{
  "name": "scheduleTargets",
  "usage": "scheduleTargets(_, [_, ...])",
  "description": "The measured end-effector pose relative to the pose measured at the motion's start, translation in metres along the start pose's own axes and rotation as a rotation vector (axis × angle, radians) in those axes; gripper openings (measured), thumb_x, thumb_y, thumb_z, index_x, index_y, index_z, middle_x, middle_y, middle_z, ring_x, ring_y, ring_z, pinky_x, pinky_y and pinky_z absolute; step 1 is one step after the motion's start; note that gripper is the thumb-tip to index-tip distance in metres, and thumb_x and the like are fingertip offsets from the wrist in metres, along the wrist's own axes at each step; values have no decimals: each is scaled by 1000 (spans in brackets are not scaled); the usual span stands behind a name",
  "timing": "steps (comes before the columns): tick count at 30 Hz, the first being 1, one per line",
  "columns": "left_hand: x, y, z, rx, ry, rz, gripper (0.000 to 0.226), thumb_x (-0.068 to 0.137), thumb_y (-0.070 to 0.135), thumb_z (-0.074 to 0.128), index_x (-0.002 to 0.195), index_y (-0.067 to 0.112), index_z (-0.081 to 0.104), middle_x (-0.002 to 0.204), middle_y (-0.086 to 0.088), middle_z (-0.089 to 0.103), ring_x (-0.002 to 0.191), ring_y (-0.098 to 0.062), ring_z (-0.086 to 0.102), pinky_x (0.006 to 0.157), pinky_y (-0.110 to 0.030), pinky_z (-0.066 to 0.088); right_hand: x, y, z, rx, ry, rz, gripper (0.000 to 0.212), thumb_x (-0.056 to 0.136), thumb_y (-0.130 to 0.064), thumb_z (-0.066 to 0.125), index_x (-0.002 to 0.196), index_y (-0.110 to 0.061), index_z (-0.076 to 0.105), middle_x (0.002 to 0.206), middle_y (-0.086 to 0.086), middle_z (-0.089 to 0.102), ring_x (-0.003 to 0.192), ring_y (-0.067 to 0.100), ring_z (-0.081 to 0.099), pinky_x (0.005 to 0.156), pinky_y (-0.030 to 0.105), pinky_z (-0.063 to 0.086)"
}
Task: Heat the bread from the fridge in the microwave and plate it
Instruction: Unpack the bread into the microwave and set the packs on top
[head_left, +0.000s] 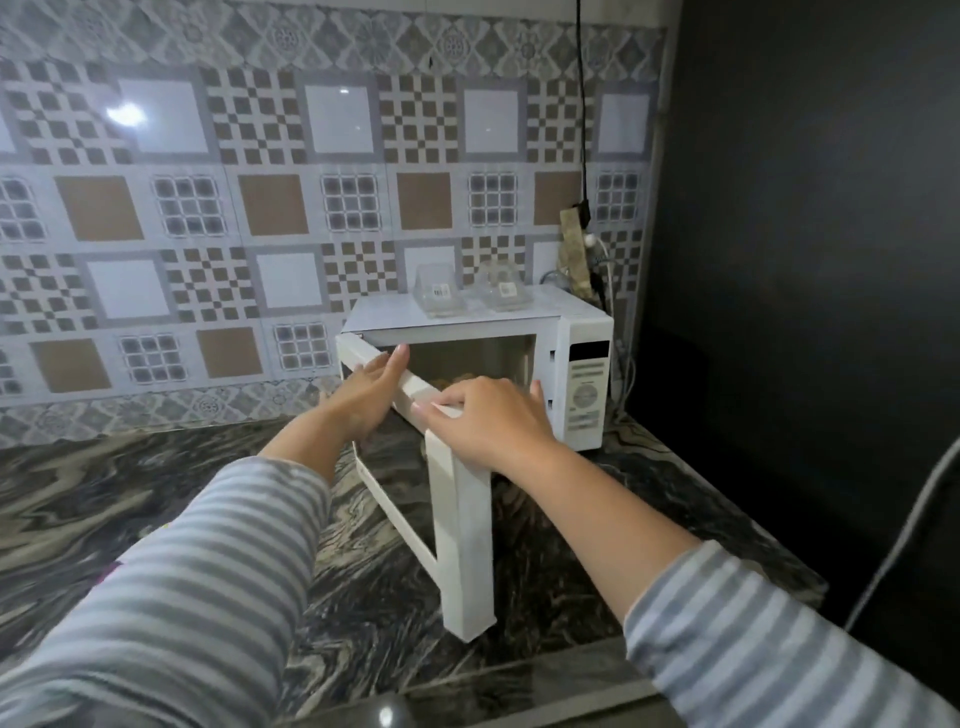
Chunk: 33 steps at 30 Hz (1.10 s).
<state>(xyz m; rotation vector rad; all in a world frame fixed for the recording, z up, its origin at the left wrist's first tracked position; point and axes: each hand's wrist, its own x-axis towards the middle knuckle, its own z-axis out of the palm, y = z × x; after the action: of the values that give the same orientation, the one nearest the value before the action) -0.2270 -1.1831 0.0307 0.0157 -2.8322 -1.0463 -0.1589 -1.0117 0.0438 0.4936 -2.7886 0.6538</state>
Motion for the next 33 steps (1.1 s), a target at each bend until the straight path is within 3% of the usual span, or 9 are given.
scheduleTargets(3, [10,13,24,176,41,48,64,94,63,1,150,38,19,161,10,3,148,-15,-7,114,-51,-14,10,32,-4,-49,16,80,52,87,-71,35,131,-47,51,145,-5,47,139,24,34,114,60,0])
scheduleTargets(8, [37,25,55,322,131,77,64,92,66,4,150,42,12,161,10,-4,147,-15,-14,110,-61,-18,39,90,-2,-136,-10,170,54,92,-60,40,143,-55,22,162,4,2,148,33,-2,114,61,-6])
scheduleTargets(11, [59,31,67,421,152,73,65,92,67,7,151,42,7,161,9,-4,147,-16,-13,109,-63,-17,63,121,-1,-149,20,174,52,96,-54,36,144,-52,20,161,5,-8,147,33,-12,113,60,-10])
scheduleTargets(23, [136,51,123,616,423,-41,74,87,75,11,151,39,3,162,4,-7,147,-21,-16,106,-68,-15,185,226,2,-231,51,105,70,92,-63,33,149,-44,-4,159,10,-19,144,31,-23,112,62,-11])
scheduleTargets(29, [166,63,121,723,434,19,75,90,69,22,152,29,5,162,4,3,148,-18,-9,112,-63,-8,224,246,-2,-238,27,-20,76,88,-73,25,152,-38,3,161,5,-8,147,26,-15,110,62,-14])
scheduleTargets(33, [187,73,114,742,379,104,80,87,70,35,151,25,15,158,5,22,148,-14,7,119,-50,3,246,250,-5,-269,20,-62,94,77,-85,24,153,-30,10,162,-2,6,149,19,-3,111,63,-14])
